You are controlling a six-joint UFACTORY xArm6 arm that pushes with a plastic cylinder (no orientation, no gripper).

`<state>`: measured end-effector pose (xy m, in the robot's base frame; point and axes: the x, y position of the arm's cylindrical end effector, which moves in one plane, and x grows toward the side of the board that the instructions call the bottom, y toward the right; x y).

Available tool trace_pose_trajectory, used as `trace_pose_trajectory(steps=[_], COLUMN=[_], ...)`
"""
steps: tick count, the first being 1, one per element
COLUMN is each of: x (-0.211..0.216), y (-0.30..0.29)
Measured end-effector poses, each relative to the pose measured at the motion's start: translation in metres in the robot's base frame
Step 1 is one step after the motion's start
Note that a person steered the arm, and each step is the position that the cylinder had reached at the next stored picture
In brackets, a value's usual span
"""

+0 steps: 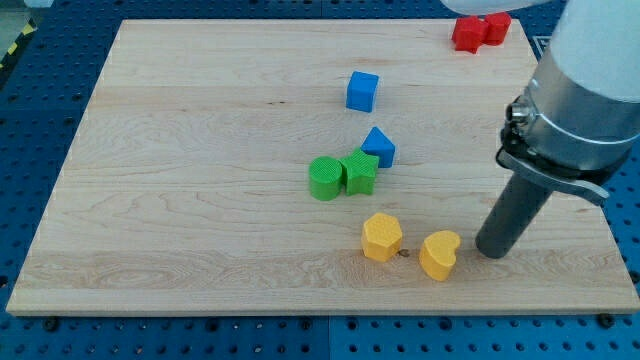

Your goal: Slide the heart to the right side of the hexagon

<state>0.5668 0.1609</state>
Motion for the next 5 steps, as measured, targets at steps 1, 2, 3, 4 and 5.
trace_pose_trajectory(steps=[1,2,3,4,5], x=[0.021,0.051,0.051,0.05,0.022], y=[-0.003,-0.004,-0.036,-0.099,-0.113])
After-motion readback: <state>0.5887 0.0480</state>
